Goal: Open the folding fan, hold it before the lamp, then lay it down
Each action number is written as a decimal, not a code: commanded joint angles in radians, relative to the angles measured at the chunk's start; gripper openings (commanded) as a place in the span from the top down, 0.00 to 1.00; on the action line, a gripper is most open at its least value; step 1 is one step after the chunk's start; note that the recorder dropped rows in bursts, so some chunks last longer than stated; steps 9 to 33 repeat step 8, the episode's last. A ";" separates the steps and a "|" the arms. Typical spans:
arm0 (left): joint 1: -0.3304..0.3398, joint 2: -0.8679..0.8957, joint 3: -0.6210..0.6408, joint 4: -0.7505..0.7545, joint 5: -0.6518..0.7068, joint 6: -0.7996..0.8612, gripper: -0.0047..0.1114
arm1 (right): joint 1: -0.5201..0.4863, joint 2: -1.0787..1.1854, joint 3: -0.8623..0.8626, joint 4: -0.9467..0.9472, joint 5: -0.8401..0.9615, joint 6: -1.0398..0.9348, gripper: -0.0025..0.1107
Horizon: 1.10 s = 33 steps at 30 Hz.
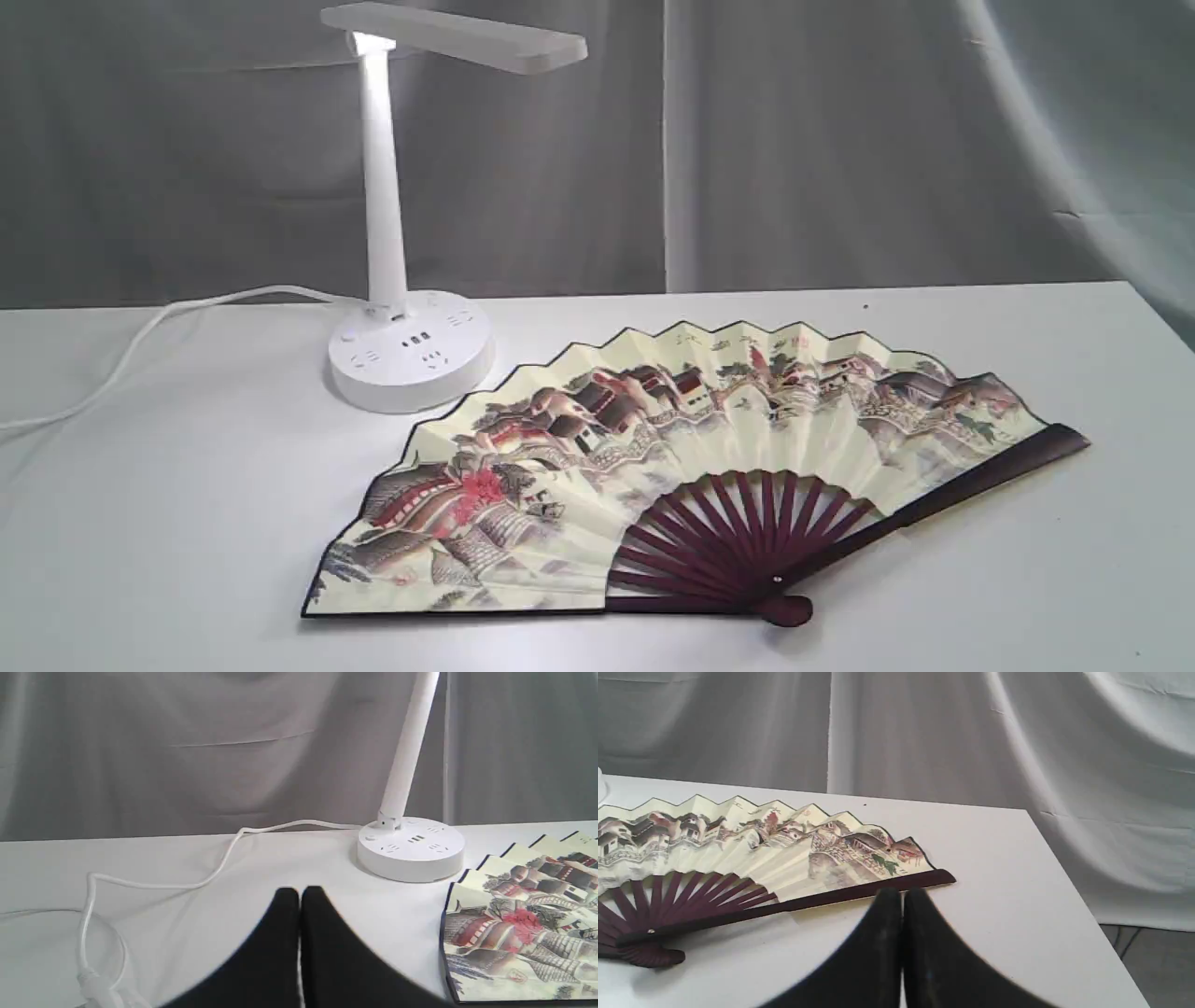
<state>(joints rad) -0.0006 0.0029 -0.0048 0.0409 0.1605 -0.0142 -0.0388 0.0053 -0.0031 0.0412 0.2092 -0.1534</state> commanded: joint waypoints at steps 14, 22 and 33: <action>-0.004 -0.003 0.005 -0.007 -0.004 -0.011 0.96 | 0.005 -0.005 0.003 -0.003 -0.002 0.004 0.98; -0.004 -0.003 0.005 -0.007 -0.004 -0.011 0.96 | 0.005 -0.005 0.003 -0.003 -0.002 0.004 0.98; -0.004 -0.003 0.005 -0.007 -0.004 -0.011 0.96 | 0.005 -0.005 0.003 -0.003 -0.002 0.004 0.98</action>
